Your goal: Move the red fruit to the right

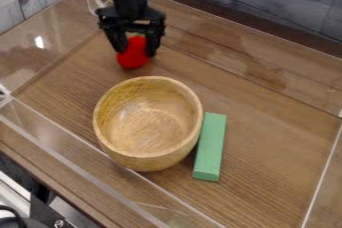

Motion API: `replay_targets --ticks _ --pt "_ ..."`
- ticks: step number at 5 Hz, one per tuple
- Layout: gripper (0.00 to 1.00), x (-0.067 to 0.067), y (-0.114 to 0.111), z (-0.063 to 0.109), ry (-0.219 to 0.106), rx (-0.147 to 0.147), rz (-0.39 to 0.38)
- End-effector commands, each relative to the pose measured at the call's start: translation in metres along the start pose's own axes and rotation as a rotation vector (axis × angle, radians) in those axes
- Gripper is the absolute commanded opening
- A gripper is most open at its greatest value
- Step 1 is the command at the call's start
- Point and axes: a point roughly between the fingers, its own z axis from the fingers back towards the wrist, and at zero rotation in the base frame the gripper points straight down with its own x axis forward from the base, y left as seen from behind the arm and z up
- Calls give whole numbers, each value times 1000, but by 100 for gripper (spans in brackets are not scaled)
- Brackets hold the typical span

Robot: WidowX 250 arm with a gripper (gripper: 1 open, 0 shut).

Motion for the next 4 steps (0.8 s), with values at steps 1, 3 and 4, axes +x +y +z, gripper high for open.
replay_targets --ticks 1,3,4 --pt "100 6 4 31 -66 -5 -40" --pt "100 0 -5 37 -67 -2 -43" --pt "100 3 -14 26 -68 12 -26"
